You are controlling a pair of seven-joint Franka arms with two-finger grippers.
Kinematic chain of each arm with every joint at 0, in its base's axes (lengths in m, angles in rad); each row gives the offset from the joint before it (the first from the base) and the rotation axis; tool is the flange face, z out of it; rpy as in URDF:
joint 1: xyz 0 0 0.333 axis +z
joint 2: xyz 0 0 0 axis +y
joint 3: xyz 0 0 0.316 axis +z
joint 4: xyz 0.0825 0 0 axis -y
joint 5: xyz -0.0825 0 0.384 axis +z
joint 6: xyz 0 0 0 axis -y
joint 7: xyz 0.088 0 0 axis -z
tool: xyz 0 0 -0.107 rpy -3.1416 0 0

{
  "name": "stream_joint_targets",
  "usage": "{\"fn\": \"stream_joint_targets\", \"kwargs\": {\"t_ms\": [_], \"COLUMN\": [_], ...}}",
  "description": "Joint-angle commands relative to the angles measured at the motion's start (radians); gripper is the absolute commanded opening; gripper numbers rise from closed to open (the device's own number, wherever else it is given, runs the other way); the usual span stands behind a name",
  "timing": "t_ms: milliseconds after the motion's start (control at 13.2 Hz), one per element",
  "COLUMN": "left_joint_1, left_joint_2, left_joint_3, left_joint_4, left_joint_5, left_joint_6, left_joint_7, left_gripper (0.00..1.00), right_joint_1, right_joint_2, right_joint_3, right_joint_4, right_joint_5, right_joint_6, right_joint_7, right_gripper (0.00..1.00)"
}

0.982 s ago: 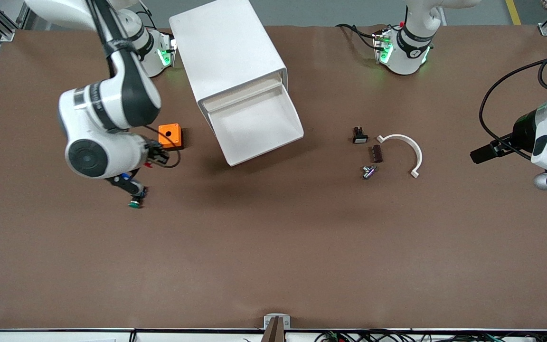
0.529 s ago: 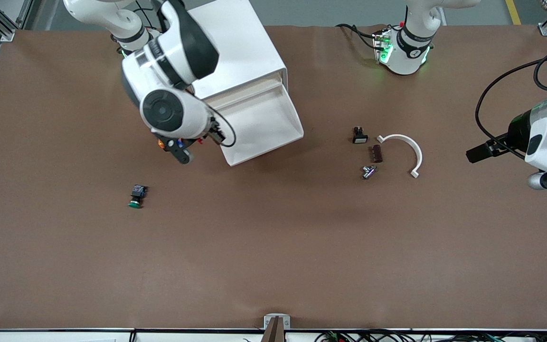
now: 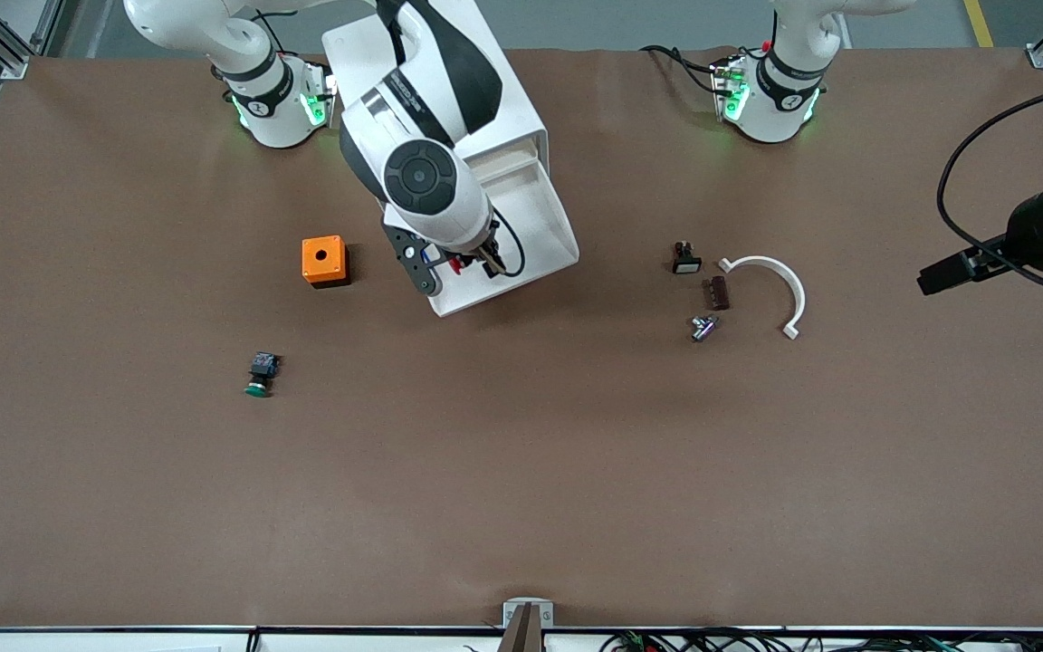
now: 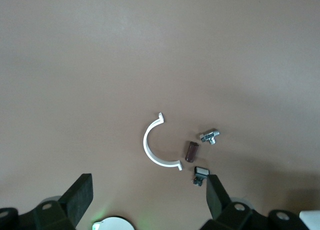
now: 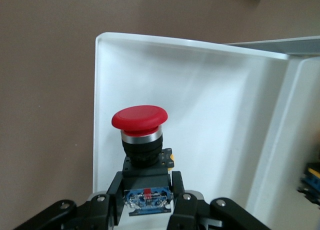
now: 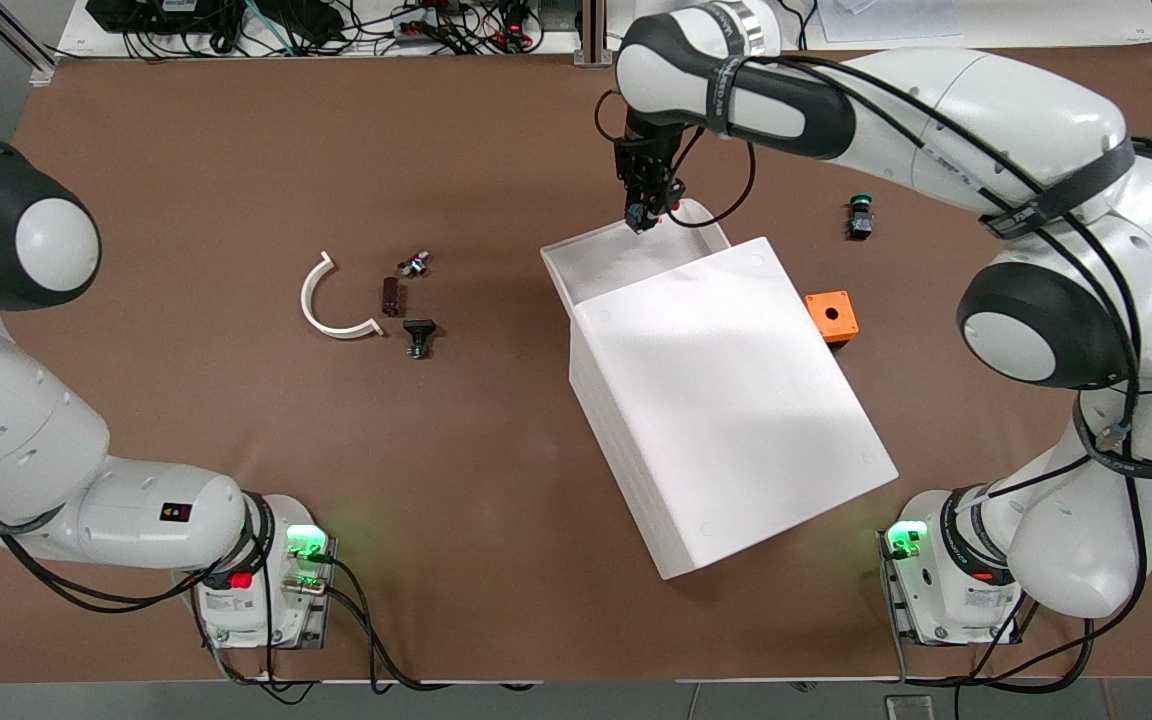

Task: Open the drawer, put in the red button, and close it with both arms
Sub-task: 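Lift the red button and carry it over the open drawer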

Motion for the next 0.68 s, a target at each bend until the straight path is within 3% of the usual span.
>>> {"fn": "stream_joint_targets", "kwargs": {"t_ms": [0,378,604], "left_joint_1": [0.082,0.172,0.185], "left_joint_2": [-0.13,-0.237,-0.257], "left_joint_3": [-0.071,-0.137,-0.16], "left_joint_4": [-0.193,-0.324,-0.347], "left_joint_5": [-0.016,-0.023,-0.013], "left_joint_6": [0.112,0.166,0.17], "left_joint_7": [0.043,0.053,0.087], "left_gripper": [1.0,1.0,1.0], "right_joint_1": [0.012,0.028,0.041], "right_joint_2": [0.02,0.059,0.069], "right_joint_3": [-0.013,-0.011,-0.013], "right_joint_4": [0.005,0.005,0.005], "right_joint_5": [0.024,0.026,0.024], "right_joint_6": [0.013,0.048,0.051], "right_joint_7": [0.025,0.025,0.025], "right_gripper": [0.28,0.29,0.31]}}
